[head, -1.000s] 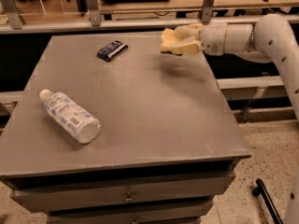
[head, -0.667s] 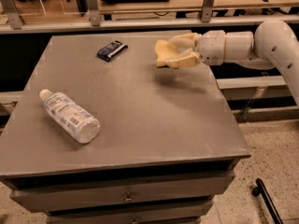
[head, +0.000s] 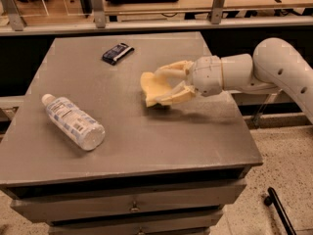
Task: Move sponge near blue plastic bottle
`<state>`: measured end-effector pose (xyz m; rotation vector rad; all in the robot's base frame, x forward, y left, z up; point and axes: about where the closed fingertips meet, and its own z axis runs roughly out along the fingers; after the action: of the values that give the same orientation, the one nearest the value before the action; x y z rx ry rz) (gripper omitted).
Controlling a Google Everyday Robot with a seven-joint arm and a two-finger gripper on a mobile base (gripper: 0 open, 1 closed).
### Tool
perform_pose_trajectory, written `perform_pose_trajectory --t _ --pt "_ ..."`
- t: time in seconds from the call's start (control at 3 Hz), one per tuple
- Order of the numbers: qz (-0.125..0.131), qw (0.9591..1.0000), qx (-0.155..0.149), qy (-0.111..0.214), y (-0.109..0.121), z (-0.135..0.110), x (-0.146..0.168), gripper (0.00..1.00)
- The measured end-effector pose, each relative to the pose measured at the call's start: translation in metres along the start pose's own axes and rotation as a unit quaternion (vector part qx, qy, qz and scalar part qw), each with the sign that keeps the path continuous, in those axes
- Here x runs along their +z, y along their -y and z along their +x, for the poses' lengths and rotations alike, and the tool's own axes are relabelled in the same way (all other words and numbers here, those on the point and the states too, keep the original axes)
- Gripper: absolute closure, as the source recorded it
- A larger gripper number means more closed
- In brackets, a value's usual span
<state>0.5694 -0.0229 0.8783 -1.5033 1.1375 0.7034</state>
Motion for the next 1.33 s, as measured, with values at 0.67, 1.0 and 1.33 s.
perform_pose_trajectory --t 0.67,1.0,1.33 --pt "-0.06 0.9982 -0.002 -0.004 -0.052 -0.01 0.037 1.0" --pt "-0.073 0.9969 -0.019 0.024 -0.055 -0.027 0.041 1.0" --pt "-0.089 0.9944 -0.039 0.042 -0.062 -0.047 0.046 1.0"
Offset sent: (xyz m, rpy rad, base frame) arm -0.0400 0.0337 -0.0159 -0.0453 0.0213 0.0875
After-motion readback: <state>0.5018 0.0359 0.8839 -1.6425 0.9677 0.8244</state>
